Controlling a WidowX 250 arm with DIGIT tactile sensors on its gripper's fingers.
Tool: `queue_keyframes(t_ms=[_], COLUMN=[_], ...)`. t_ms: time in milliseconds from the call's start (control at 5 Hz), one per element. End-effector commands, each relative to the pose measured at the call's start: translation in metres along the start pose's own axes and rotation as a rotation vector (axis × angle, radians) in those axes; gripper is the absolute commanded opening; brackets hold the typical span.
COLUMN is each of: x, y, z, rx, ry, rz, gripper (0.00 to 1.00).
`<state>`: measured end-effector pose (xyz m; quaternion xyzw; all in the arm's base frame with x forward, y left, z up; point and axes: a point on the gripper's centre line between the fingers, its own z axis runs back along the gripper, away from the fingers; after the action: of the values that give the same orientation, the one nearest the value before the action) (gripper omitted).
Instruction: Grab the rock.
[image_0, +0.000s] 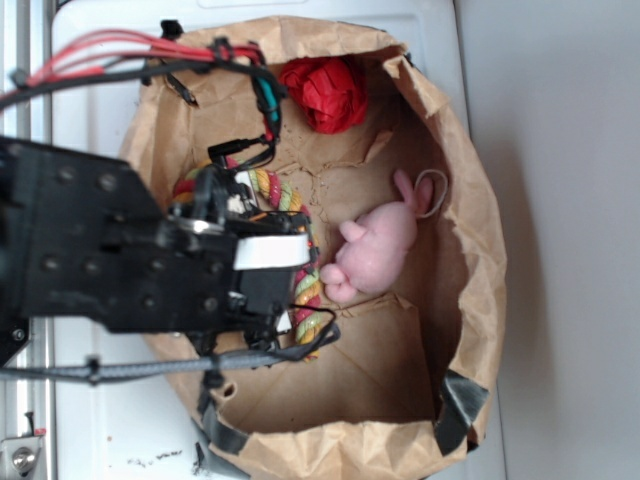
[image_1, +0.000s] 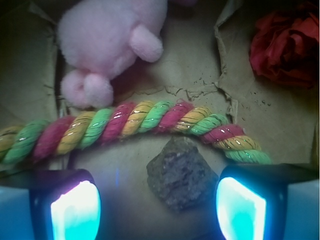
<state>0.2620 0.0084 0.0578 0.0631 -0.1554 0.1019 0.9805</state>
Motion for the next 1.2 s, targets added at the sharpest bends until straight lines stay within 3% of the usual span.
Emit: queue_keyframes(t_ms=[0,400,1000], x=[0.013,0.012,0.031], y=[-0.007,-0.003,0.020], z=[-0.001,0.001,0.018], rx=[0.013,0.010,-0.067], ry=[-0.066,-0.080,0.002], rz=[-0.017,-0.023,0.006], gripper=[1.00,1.00,1.00])
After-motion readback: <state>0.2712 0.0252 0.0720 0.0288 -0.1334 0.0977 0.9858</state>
